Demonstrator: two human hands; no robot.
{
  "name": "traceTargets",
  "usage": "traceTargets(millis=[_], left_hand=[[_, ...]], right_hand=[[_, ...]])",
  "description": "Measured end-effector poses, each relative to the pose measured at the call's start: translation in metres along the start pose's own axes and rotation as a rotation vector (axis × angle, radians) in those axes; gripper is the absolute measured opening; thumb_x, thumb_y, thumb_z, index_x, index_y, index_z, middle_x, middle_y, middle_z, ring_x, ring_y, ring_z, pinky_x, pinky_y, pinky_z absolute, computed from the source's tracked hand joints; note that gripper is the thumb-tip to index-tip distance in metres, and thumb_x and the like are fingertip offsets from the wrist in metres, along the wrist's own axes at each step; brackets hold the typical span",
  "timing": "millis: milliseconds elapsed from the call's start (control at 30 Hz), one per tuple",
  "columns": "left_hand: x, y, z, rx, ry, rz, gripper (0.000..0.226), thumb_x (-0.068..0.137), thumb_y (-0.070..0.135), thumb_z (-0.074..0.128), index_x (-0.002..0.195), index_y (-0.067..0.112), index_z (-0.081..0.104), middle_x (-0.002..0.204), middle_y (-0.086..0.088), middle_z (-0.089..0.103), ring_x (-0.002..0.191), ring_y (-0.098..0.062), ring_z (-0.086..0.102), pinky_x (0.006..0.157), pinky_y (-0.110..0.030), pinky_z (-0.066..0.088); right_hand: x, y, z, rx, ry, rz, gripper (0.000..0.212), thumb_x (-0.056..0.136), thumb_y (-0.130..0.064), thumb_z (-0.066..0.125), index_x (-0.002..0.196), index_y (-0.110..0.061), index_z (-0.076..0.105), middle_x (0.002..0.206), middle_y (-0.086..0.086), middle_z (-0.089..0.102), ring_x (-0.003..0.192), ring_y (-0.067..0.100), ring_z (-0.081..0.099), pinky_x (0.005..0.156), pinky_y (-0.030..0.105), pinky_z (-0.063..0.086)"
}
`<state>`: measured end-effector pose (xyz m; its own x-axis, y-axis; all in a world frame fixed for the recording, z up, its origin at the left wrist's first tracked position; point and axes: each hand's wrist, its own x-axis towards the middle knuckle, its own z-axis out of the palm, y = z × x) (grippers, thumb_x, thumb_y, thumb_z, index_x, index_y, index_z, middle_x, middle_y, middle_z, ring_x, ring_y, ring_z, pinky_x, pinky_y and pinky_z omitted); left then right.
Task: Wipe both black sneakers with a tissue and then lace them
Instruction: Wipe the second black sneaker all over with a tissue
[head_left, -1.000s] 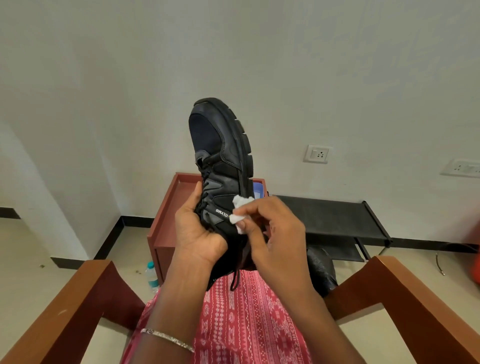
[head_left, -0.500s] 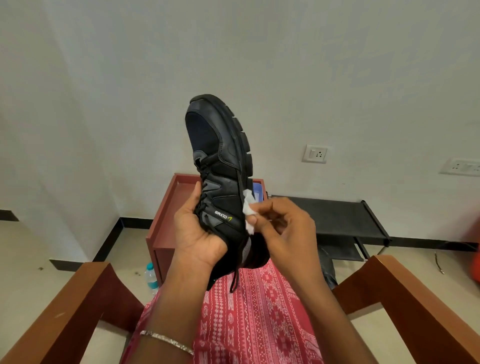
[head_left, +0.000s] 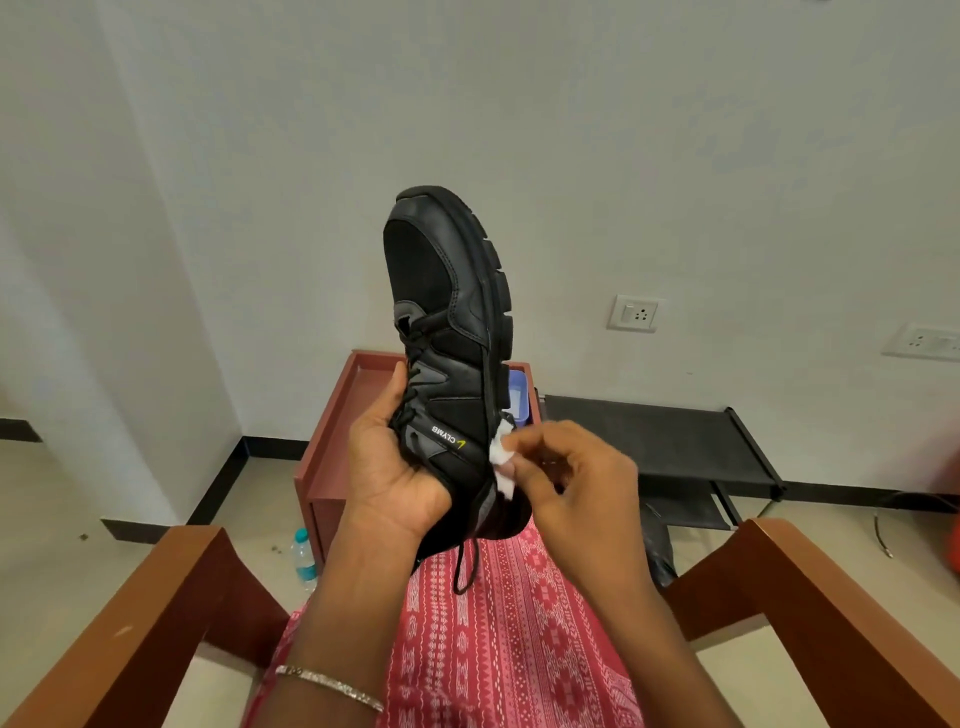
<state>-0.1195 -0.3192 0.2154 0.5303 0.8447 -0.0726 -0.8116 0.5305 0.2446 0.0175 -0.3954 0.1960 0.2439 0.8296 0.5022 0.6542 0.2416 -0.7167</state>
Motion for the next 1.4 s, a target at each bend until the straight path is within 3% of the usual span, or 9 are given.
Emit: traceTargets(millis=[200,300,400,567,733,967,1133,1267,1400], left_hand=[[0.0,-0.005,0.002,-0.051,-0.005,-0.088,0.047,0.092,0.03,0.061,0.13,0.003,0.064,0.138,-0.013,0.061,0.13,-0.026,0.057,0.112,-0.039,0.042],[-0.002,-0.003,0.003,-0.026,-0.012,-0.06,0.045,0.087,0.031,0.064,0.121,0.003,0.071,0.131,-0.015,0.065,0.121,-0.027,0.063,0.107,-0.042,0.047],[-0.004,0.001,0.001,0.008,0.016,-0.029,0.04,0.089,0.033,0.061,0.107,0.001,0.077,0.121,-0.018,0.07,0.105,-0.031,0.071,0.097,-0.046,0.053],[-0.004,0.001,0.002,0.032,0.053,-0.066,0.04,0.091,0.03,0.06,0.113,-0.001,0.074,0.121,-0.02,0.069,0.108,-0.032,0.069,0.091,-0.051,0.054],[-0.001,-0.001,0.003,0.073,0.081,-0.098,0.045,0.098,0.034,0.056,0.132,0.005,0.064,0.136,-0.016,0.062,0.126,-0.03,0.059,0.11,-0.044,0.045],[-0.009,0.003,0.009,0.105,0.055,-0.032,0.043,0.093,0.033,0.056,0.082,-0.002,0.08,0.092,-0.019,0.076,0.076,-0.031,0.076,0.068,-0.043,0.063],[-0.01,-0.002,0.01,0.131,0.13,-0.07,0.039,0.095,0.029,0.059,0.097,-0.005,0.077,0.099,-0.019,0.074,0.082,-0.029,0.076,0.075,-0.039,0.063],[-0.007,-0.008,0.01,0.159,0.139,-0.1,0.039,0.091,0.027,0.066,0.125,0.007,0.07,0.131,-0.013,0.066,0.124,-0.027,0.061,0.109,-0.039,0.045],[-0.011,-0.009,0.014,0.193,0.137,-0.075,0.03,0.09,0.027,0.067,0.106,0.004,0.078,0.112,-0.013,0.073,0.098,-0.027,0.072,0.095,-0.035,0.055]], right_hand=[[0.048,-0.025,-0.002,0.13,0.182,-0.049,0.013,0.089,-0.011,0.071,0.097,-0.021,0.072,0.093,-0.013,0.068,0.09,0.003,0.065,0.08,0.019,0.053],[0.042,-0.025,0.007,0.098,0.233,-0.113,0.015,0.09,-0.006,0.069,0.101,-0.017,0.07,0.096,-0.009,0.065,0.093,0.005,0.063,0.081,0.017,0.051],[0.016,-0.015,0.014,0.055,0.168,-0.122,0.017,0.089,-0.001,0.069,0.1,-0.014,0.069,0.096,-0.012,0.064,0.094,0.002,0.062,0.08,0.01,0.047],[0.013,-0.012,0.003,0.071,0.034,-0.059,0.013,0.089,-0.003,0.071,0.094,-0.016,0.07,0.091,-0.018,0.065,0.091,-0.007,0.063,0.077,0.005,0.046],[0.049,-0.022,-0.008,0.005,0.144,-0.139,0.017,0.089,-0.01,0.072,0.094,-0.025,0.067,0.093,-0.016,0.062,0.092,-0.004,0.059,0.078,0.006,0.046],[0.022,-0.026,0.015,-0.028,0.264,-0.335,0.016,0.088,0.001,0.07,0.1,-0.01,0.071,0.1,-0.001,0.065,0.097,0.015,0.061,0.082,0.029,0.052],[0.017,-0.027,0.023,-0.158,0.272,-0.474,0.015,0.087,0.001,0.07,0.1,-0.004,0.076,0.1,0.007,0.067,0.097,0.021,0.059,0.087,0.031,0.051],[0.049,-0.019,0.011,-0.249,0.412,-0.47,0.016,0.09,0.0,0.068,0.103,-0.005,0.075,0.103,0.009,0.067,0.1,0.026,0.057,0.09,0.028,0.048],[0.034,-0.021,0.019,-0.261,0.452,-0.452,0.021,0.097,-0.01,0.057,0.103,-0.001,0.075,0.105,0.01,0.07,0.101,0.026,0.059,0.094,0.026,0.047]])
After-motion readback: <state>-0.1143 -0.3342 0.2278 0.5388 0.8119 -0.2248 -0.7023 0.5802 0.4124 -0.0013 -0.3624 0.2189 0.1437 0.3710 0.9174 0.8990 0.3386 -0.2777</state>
